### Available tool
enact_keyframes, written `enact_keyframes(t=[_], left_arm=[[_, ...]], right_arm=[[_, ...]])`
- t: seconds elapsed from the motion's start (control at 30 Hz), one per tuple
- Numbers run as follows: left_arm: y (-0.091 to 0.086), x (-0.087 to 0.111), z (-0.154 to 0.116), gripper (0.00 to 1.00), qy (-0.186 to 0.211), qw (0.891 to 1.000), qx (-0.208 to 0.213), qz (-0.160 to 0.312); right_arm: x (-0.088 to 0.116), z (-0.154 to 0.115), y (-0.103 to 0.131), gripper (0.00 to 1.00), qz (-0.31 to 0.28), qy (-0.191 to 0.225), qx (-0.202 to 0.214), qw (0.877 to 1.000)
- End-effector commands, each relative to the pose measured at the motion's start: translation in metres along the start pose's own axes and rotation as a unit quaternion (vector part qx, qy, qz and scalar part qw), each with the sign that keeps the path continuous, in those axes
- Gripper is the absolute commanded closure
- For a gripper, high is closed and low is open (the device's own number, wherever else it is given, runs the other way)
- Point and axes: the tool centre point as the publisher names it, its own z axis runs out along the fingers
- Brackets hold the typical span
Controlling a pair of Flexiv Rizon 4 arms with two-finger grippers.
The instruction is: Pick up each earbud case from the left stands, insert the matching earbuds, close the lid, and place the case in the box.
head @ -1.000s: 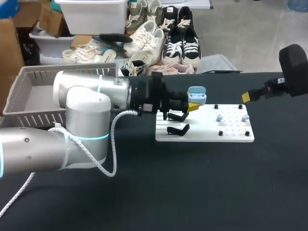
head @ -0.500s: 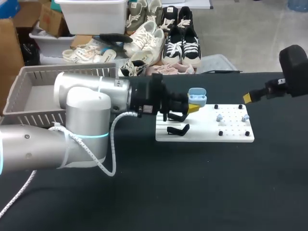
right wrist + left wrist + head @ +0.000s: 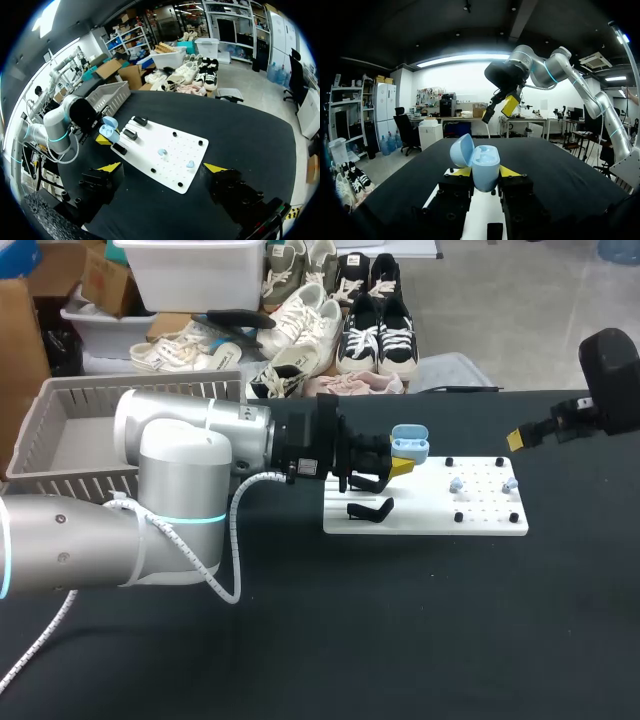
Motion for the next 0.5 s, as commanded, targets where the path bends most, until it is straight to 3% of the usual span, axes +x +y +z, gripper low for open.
enact_keyframes(t=[0.03, 0.5], left_arm=[[0.0024, 0.0055, 0.0047, 1.0, -0.002, 1.0, -0.001, 0.0], [0.0024, 0.0141, 0.0079, 1.0, 0.0, 1.0, -0.004, -0.008]], right_arm=[[0.0023, -0.0002, -0.0016, 0.0, 0.003, 0.001, 0.008, 1.0], [0.0001, 0.0017, -0.0076, 0.0, 0.002, 0.008, 0.008, 1.0]])
